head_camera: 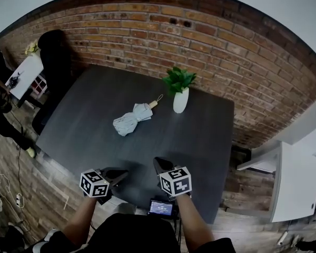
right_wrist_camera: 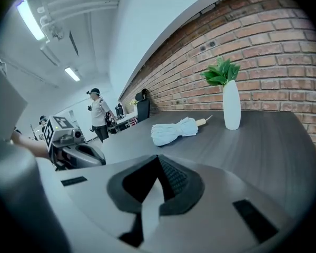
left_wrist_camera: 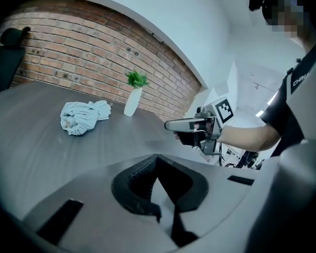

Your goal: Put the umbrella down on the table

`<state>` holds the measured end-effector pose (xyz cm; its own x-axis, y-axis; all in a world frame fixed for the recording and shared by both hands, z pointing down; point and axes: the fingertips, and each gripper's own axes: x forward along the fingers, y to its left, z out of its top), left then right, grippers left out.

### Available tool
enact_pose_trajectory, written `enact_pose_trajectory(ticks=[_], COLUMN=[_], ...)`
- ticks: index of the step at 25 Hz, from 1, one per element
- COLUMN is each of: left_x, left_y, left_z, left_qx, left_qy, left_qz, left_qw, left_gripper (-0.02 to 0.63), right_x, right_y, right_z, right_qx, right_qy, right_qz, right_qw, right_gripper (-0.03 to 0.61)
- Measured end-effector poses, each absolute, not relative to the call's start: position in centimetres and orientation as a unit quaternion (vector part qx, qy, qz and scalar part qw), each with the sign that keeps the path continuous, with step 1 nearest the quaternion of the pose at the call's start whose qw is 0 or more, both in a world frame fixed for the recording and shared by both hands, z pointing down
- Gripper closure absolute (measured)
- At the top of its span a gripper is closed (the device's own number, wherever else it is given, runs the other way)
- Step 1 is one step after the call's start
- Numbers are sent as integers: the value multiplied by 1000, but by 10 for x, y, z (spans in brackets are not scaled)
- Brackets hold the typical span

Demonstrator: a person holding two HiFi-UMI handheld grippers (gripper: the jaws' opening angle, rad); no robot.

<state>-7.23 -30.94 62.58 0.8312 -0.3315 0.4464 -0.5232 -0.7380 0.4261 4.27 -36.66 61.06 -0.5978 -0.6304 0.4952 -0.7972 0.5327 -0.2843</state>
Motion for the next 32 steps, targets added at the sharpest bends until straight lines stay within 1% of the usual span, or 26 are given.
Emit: enact_pose_trajectory(ticks=[7,14,32], left_x=[-67,-55,-60], left_y=[-251,-213,-201], left_z=[626,637,639], left_qx=[925,924,921], left_qy=[-225,-206,-212], left_qz=[134,124,123], left_qw=[276,298,304], left_gripper=[611,611,611], right_x=[58,69,59], right_y=[-313,-283,-274], right_z=[620,621,619], right_qx=[412,409,388], right_qy=[-862,-866,-877], right_qz=[236,234,239], right_qw=[178,169,155], right_gripper=[571,571,571])
